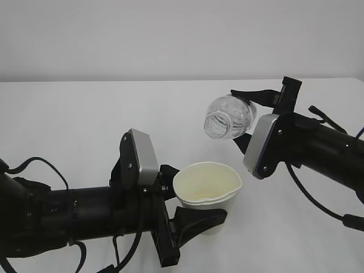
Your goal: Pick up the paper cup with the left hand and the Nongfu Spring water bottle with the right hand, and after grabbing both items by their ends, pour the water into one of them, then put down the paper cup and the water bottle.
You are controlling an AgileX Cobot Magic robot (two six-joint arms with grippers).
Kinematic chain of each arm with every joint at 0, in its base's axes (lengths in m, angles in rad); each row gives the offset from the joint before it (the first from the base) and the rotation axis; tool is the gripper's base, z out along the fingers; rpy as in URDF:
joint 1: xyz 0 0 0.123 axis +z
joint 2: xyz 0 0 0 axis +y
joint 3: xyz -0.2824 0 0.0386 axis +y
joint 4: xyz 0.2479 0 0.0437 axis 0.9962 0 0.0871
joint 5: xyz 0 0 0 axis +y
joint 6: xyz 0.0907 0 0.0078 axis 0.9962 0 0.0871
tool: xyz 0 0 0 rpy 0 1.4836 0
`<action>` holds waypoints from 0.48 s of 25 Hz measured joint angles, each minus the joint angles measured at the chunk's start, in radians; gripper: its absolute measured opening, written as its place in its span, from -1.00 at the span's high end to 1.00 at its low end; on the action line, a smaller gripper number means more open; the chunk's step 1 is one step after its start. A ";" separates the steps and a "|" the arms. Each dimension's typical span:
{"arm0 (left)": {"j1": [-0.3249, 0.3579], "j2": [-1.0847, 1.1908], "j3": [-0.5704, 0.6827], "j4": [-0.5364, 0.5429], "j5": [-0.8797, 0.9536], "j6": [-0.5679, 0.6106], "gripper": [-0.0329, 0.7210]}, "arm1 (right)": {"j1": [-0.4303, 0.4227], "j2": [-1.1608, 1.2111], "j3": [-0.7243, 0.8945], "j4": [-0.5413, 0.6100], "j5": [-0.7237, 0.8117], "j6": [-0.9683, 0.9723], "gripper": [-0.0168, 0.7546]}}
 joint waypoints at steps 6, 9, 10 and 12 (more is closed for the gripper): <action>0.000 0.000 0.000 0.000 0.000 0.004 -0.27 | 0.000 0.000 0.000 0.015 -0.002 -0.048 -0.29; 0.000 0.000 0.000 0.000 0.000 0.004 -0.27 | 0.000 0.000 0.000 0.022 -0.004 -0.075 -0.29; 0.000 0.000 0.000 0.000 0.000 0.004 -0.27 | 0.000 0.000 0.000 0.023 -0.004 -0.088 -0.29; 0.000 0.000 0.000 0.000 0.000 0.004 -0.27 | 0.000 0.000 0.000 0.025 -0.004 -0.109 -0.29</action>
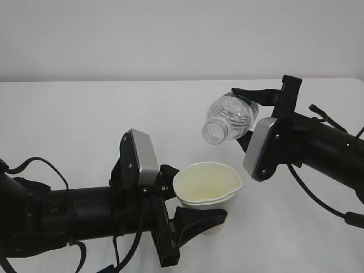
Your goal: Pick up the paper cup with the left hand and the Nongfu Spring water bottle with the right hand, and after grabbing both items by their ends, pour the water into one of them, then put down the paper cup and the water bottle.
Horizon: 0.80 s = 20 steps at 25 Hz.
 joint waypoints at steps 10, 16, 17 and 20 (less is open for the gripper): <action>0.000 0.000 0.000 0.000 0.000 0.000 -0.27 | 0.000 0.000 0.000 0.004 -0.002 -0.078 -0.29; 0.000 0.000 0.000 -0.003 0.000 0.000 -0.27 | 0.000 0.000 0.000 0.007 -0.002 -0.120 -0.29; 0.000 0.000 0.000 -0.008 0.000 0.000 -0.27 | 0.000 0.000 0.000 0.009 -0.002 -0.122 -0.29; 0.000 0.000 0.000 -0.017 0.000 0.000 -0.27 | 0.000 0.000 0.000 0.015 -0.002 -0.139 -0.29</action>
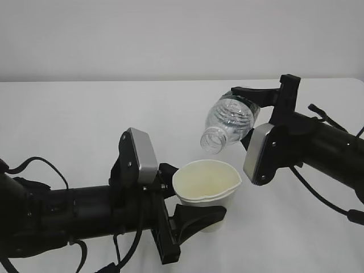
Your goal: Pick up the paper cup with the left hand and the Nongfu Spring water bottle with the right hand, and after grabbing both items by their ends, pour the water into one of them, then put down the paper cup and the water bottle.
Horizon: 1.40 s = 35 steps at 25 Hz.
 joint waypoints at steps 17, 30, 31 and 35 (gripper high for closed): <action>0.000 0.000 0.000 -0.028 0.000 0.000 -0.26 | 0.000 0.000 -0.003 0.011 0.000 -0.052 -0.29; 0.000 0.000 0.000 -0.029 0.000 0.000 -0.25 | 0.000 0.000 -0.008 0.027 0.000 -0.091 -0.29; 0.000 0.000 0.000 -0.029 0.000 0.000 -0.25 | 0.000 0.000 -0.007 0.028 0.000 -0.091 -0.29; 0.000 0.000 0.000 -0.029 0.000 0.000 -0.25 | 0.000 0.000 -0.007 0.028 0.000 -0.091 -0.29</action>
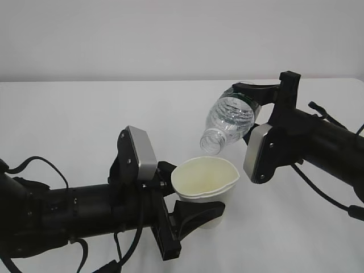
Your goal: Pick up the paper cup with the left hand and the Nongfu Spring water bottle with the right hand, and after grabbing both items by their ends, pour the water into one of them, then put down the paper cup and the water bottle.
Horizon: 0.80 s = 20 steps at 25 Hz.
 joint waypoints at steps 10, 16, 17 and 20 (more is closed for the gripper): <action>0.000 0.000 0.000 -0.008 0.000 0.000 -0.24 | 0.000 0.000 -0.002 0.000 0.000 -0.042 -0.29; 0.000 0.000 0.000 -0.018 0.000 0.000 -0.24 | 0.000 0.000 -0.002 0.000 0.000 -0.050 -0.29; 0.000 0.000 0.000 -0.018 0.000 0.000 -0.24 | 0.000 0.000 -0.002 0.000 0.000 -0.050 -0.29; 0.000 0.000 0.000 -0.019 0.000 0.000 -0.24 | 0.000 0.000 -0.002 0.000 -0.002 -0.053 -0.29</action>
